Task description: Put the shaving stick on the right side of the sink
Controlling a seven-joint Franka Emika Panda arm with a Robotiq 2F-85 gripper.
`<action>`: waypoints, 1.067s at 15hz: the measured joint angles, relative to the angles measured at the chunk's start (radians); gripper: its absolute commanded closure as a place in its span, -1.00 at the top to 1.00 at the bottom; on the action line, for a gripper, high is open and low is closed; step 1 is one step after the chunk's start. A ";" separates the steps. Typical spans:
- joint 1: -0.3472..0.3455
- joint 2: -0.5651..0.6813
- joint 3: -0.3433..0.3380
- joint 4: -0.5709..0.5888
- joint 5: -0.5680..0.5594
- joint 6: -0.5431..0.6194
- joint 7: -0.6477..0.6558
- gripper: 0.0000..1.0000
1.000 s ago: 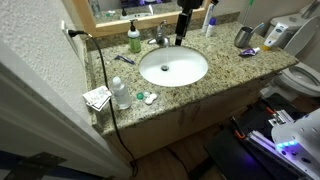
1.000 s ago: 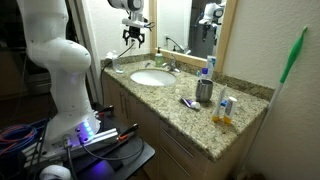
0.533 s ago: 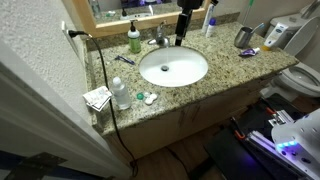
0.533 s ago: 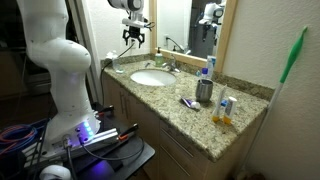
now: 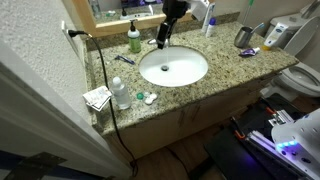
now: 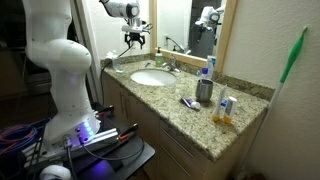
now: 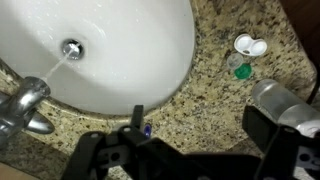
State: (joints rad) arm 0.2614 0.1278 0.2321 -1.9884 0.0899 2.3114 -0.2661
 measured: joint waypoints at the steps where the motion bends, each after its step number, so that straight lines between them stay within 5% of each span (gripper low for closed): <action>1: 0.010 0.032 0.006 0.021 -0.018 0.006 0.040 1.00; 10: 0.020 0.163 0.009 0.109 -0.087 -0.041 0.123 1.00; 16: 0.077 0.425 -0.016 0.309 -0.228 0.138 0.233 1.00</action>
State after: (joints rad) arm 0.3388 0.5532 0.2164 -1.6799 -0.1378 2.4491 -0.0333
